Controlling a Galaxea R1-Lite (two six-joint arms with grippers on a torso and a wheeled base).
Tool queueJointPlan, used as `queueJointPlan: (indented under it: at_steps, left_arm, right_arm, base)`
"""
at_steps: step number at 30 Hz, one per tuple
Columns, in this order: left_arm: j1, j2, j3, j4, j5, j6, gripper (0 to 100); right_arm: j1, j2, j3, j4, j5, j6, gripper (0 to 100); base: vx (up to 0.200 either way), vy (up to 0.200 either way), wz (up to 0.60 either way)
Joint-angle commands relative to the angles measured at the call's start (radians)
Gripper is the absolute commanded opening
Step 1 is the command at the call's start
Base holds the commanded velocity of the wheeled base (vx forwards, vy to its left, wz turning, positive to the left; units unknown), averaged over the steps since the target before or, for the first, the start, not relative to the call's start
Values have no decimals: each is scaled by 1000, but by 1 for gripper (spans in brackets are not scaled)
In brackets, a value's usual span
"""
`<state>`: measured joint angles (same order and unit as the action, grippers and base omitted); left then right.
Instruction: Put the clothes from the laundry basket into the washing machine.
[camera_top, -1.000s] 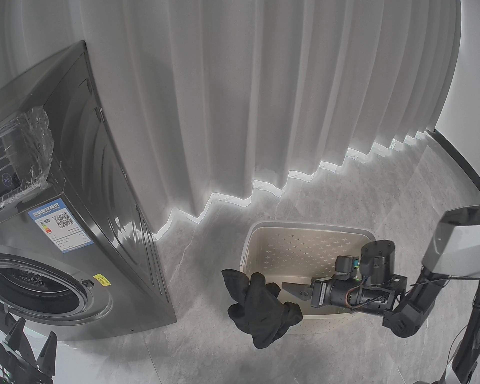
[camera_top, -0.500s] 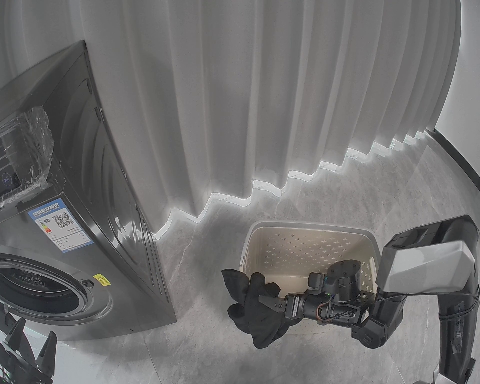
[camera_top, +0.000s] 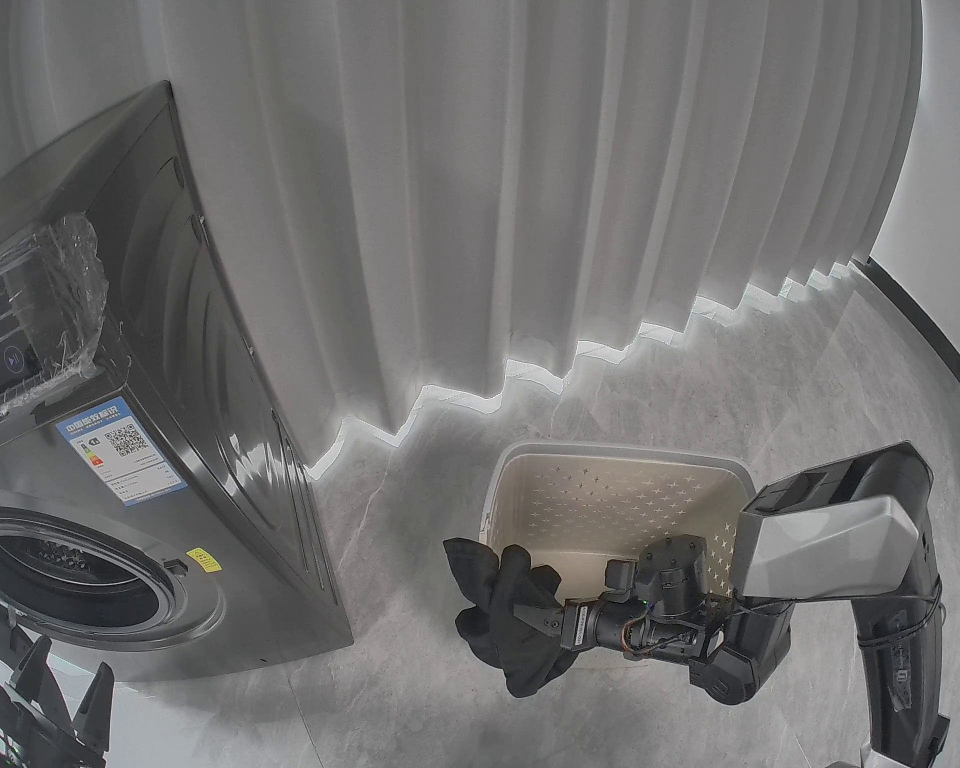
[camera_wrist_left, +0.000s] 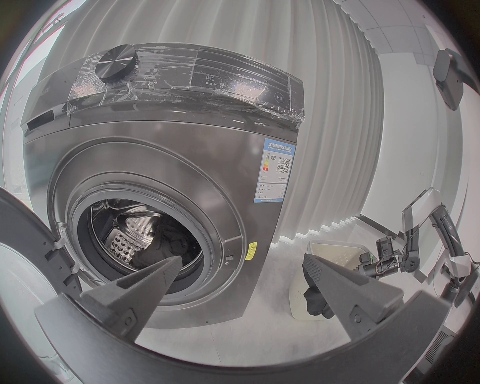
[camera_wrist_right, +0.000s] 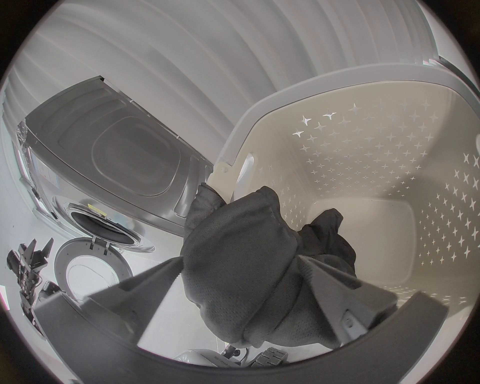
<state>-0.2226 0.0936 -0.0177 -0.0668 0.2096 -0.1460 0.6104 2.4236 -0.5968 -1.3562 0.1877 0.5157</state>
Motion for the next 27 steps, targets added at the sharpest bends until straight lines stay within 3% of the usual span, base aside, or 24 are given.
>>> queueJointPlan:
  at_steps: [1, 11, 19, 22, 23, 25, 26, 27]
  left_arm:
    - [0, 1, 18, -1, 1, 2, 100]
    - [0, 1, 18, -1, 1, 2, 100]
    - [0, 1, 18, -2, 1, 6, 100]
    - [0, 1, 18, -2, 2, 6, 100]
    - [0, 1, 18, -2, 7, 6, 100]
    - [0, 1, 18, -2, 7, 5, 100]
    - [0, 1, 18, -2, 7, 3, 100]
    - [0, 1, 18, -2, 7, 3, 100]
  right_arm:
    - [9, 2, -1, -3, 1, 0, 0]
    - [2, -20, 17, -27, 1, 0, 0]
    - [12, -255, 193, -198, 15, 4, 0]
    - [22, -342, 223, -198, 29, 27, 0]
    - [38, -416, 242, -198, 33, 72, 0]
    - [43, -431, 246, -198, 33, 83, 0]
    - [63, -515, 262, -198, 32, 122, 0]
    - [71, -541, 267, -198, 30, 124, 0]
  base:
    - [0, 0, 0]
    - [0, 0, 0]
    - [0, 0, 0]
    - [0, 0, 0]
    - [0, 0, 0]
    - [0, 0, 0]
    - [0, 0, 0]
    - [0, 0, 0]
